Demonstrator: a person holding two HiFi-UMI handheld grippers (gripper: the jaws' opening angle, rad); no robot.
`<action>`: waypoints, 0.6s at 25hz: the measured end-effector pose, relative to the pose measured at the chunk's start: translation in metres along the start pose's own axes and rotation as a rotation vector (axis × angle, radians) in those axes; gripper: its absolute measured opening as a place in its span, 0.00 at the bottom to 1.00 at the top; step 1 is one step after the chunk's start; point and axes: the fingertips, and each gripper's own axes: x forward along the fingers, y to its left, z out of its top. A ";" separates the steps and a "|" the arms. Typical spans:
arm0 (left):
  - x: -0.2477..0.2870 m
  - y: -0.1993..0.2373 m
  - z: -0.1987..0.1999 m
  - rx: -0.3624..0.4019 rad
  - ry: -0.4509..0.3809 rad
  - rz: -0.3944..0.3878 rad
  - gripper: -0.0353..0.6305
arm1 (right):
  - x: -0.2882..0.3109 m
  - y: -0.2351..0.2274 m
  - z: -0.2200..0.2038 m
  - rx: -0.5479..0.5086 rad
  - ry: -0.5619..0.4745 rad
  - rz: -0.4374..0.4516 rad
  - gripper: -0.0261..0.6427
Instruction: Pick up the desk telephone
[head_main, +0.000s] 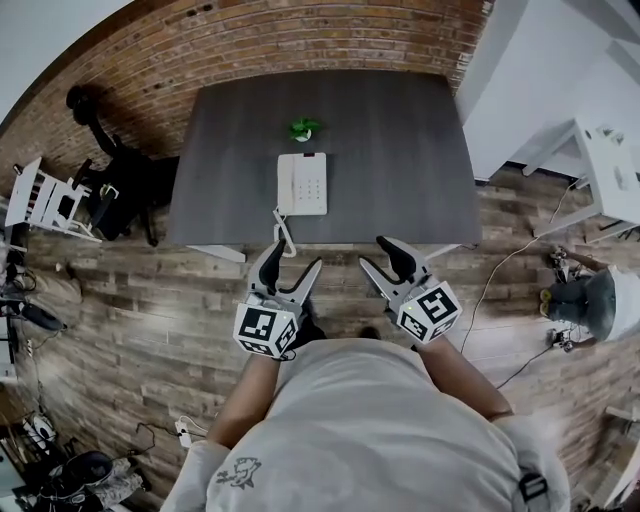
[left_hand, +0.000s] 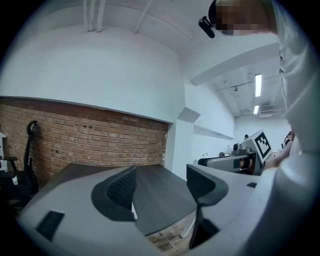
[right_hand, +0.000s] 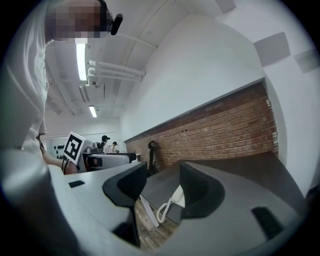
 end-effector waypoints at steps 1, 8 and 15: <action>0.004 0.011 0.003 0.001 -0.001 -0.009 0.55 | 0.010 0.000 0.003 -0.004 -0.002 -0.006 0.33; 0.021 0.086 0.018 -0.009 -0.011 -0.085 0.55 | 0.078 0.010 0.011 -0.024 0.010 -0.063 0.33; 0.022 0.143 0.026 -0.015 -0.019 -0.153 0.55 | 0.130 0.022 0.013 -0.032 0.013 -0.130 0.33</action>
